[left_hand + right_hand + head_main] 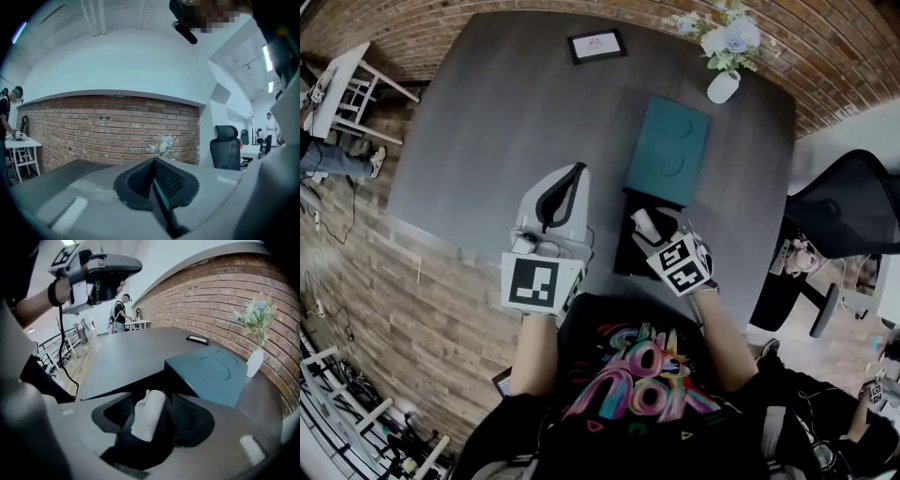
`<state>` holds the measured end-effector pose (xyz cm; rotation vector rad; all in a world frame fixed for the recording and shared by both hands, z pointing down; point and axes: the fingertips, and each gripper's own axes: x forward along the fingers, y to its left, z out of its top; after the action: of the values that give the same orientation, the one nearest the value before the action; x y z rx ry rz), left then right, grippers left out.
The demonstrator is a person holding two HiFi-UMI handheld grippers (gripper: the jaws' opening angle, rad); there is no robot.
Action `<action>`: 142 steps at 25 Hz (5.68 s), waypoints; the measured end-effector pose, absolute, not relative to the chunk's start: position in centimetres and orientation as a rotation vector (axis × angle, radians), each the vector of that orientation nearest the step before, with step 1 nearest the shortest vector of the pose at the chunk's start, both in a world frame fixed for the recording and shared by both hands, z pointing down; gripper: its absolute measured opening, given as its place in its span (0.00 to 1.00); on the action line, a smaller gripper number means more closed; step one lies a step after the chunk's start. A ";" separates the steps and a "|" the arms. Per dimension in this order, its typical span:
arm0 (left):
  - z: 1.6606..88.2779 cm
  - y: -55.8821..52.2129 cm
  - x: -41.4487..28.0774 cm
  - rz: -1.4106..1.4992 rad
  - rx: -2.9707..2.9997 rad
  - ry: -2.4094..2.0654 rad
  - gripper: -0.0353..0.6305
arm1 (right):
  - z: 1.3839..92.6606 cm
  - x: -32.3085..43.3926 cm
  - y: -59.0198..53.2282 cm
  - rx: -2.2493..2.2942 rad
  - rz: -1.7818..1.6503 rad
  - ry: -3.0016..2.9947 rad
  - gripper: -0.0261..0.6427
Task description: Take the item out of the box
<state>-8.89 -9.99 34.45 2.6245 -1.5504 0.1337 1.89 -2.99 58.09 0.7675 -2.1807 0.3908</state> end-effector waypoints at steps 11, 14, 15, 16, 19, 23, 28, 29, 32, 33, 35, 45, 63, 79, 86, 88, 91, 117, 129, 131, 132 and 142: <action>34.7 -9.8 -9.1 0.128 2.617 -1.556 0.05 | 60.5 1.6 -2.4 0.672 0.268 -2.023 0.45; 34.8 -9.7 -9.3 0.127 2.600 -1.557 0.05 | 60.8 1.7 -2.5 0.664 0.267 -1.986 0.44; 34.8 -9.7 -9.2 0.127 2.603 -1.556 0.05 | 61.0 1.7 -2.4 0.659 0.260 -1.971 0.44; 34.8 -9.6 -9.2 0.128 2.609 -1.554 0.05 | 61.1 1.8 -2.4 0.651 0.249 -1.956 0.43; 34.9 -9.6 -9.2 0.132 2.615 -1.550 0.05 | 61.5 1.9 -2.4 0.629 0.211 -1.921 0.41; 34.9 -9.5 -9.1 0.126 2.614 -1.551 0.05 | 61.8 2.3 -2.4 0.623 0.167 -1.895 0.37; 34.8 -9.5 -9.2 0.117 2.613 -1.554 0.05 | 61.9 2.6 -2.8 0.631 0.074 -1.865 0.27; 34.7 -9.5 -9.3 0.115 2.613 -1.555 0.05 | 61.9 2.6 -2.8 0.631 0.071 -1.863 0.26; 34.6 -9.4 -9.3 0.108 2.615 -1.557 0.05 | 61.8 2.7 -2.8 0.626 0.084 -1.864 0.24; 34.6 -9.4 -9.3 0.108 2.616 -1.558 0.05 | 61.8 2.6 -2.8 0.624 0.087 -1.866 0.23; 34.5 -9.3 -9.3 0.107 2.617 -1.561 0.05 | 61.8 2.6 -2.8 0.622 0.095 -1.870 0.23; 34.2 -9.1 -10.0 0.113 2.613 -1.581 0.05 | 61.1 2.7 -3.3 0.680 0.227 -1.931 0.23; 33.3 -10.0 -10.3 0.105 2.634 -1.585 0.05 | 56.5 3.0 -3.7 0.741 0.257 -2.050 0.23; 32.3 -12.3 -6.4 0.099 2.733 -1.474 0.05 | 42.0 7.4 -7.9 1.182 0.042 -2.228 0.23; 32.1 -13.0 -4.2 0.113 2.780 -1.401 0.05 | 37.1 12.4 -8.5 1.427 0.019 -2.235 0.23; 32.0 -13.2 -3.5 0.115 2.792 -1.384 0.05 | 35.9 13.7 -8.5 1.492 0.020 -2.245 0.23; 31.9 -13.3 -2.6 0.119 2.806 -1.360 0.05 | 34.0 15.5 -8.1 1.581 0.021 -2.285 0.23; 31.3 -11.7 -0.1 0.115 2.845 -1.303 0.05 | 30.6 19.4 -4.7 1.834 0.108 -2.407 0.23; 31.4 -11.5 -0.8 0.115 2.846 -1.301 0.05 | 30.8 18.5 -4.9 1.791 0.083 -2.406 0.23; 31.4 -11.5 -1.0 0.116 2.843 -1.307 0.05 | 30.8 18.4 -5.0 1.789 0.081 -2.408 0.23; 31.5 -11.6 -1.1 0.116 2.840 -1.311 0.05 | 30.8 18.3 -5.0 1.789 0.083 -2.411 0.23; 31.5 -11.6 -1.7 0.112 2.830 -1.326 0.05 | 31.4 18.2 -4.6 1.785 0.109 -2.408 0.23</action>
<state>-1.69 -11.63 31.55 2.8304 -1.3261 0.1117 18.20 -4.63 31.44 1.7849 -2.4083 0.1092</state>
